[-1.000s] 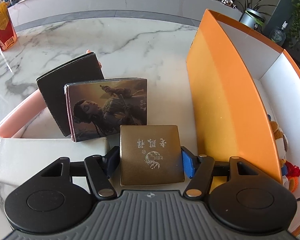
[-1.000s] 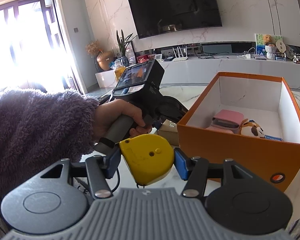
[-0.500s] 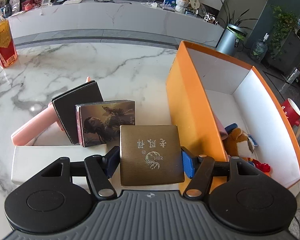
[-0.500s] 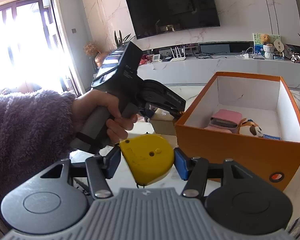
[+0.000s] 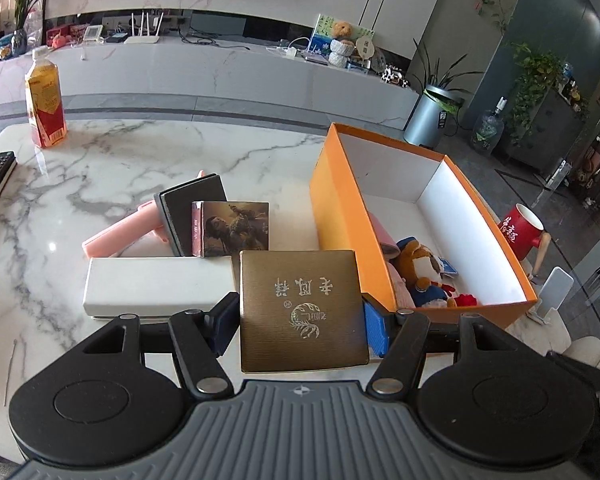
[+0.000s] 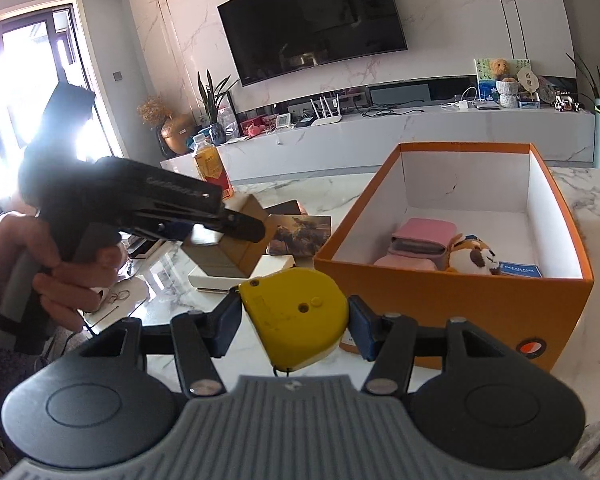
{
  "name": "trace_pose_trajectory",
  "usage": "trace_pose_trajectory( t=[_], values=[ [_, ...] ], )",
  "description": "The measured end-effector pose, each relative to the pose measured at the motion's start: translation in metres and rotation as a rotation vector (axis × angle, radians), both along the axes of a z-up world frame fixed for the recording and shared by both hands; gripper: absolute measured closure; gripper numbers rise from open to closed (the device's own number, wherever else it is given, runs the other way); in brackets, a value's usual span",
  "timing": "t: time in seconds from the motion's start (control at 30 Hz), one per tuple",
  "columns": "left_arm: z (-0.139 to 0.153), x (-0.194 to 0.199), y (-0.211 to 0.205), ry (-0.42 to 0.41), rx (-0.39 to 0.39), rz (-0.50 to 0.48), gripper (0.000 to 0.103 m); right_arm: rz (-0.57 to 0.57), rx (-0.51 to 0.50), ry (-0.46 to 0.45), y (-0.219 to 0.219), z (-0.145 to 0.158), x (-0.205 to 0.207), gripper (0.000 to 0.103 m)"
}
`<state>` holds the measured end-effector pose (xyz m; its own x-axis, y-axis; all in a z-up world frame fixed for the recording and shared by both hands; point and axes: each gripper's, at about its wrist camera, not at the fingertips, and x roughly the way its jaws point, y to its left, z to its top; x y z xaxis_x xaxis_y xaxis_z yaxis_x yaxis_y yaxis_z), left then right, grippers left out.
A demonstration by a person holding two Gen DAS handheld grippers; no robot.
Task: Organize objects
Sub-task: 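Carry the yellow tape measure into the shoebox with the right tool and release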
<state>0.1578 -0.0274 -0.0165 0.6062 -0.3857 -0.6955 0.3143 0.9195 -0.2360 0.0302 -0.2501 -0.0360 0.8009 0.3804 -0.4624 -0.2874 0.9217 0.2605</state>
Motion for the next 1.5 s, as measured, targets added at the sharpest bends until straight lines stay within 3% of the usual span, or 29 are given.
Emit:
trace_pose_trajectory(
  t=[0.23,0.37,0.73,0.93,1.07,1.27,1.5],
  values=[
    [0.003,-0.047,-0.003,-0.173,0.105,0.013,0.03,-0.018,0.058,0.026,-0.006,-0.001,0.008,0.044],
    [-0.001,-0.045,0.003,-0.145,0.054,0.022,0.03,-0.053,0.056,0.025,-0.008,0.001,0.011,0.044],
    [-0.008,-0.049,0.005,-0.172,0.064,-0.027,0.029,-0.219,0.176,0.079,-0.057,0.011,0.038,0.044],
    [-0.009,-0.054,0.004,-0.206,0.084,-0.054,0.029,-0.342,-0.04,0.126,-0.08,0.023,0.088,0.044],
    [-0.009,-0.052,0.008,-0.194,0.065,-0.053,0.029,-0.362,-0.197,0.229,-0.088,0.015,0.132,0.044],
    [-0.013,-0.048,0.014,-0.151,0.022,-0.061,0.029,-0.355,-0.249,0.404,-0.097,-0.002,0.167,0.044],
    [-0.012,-0.049,0.014,-0.157,0.023,-0.072,0.029,-0.353,-0.396,0.446,-0.078,-0.011,0.18,0.044]
  ],
)
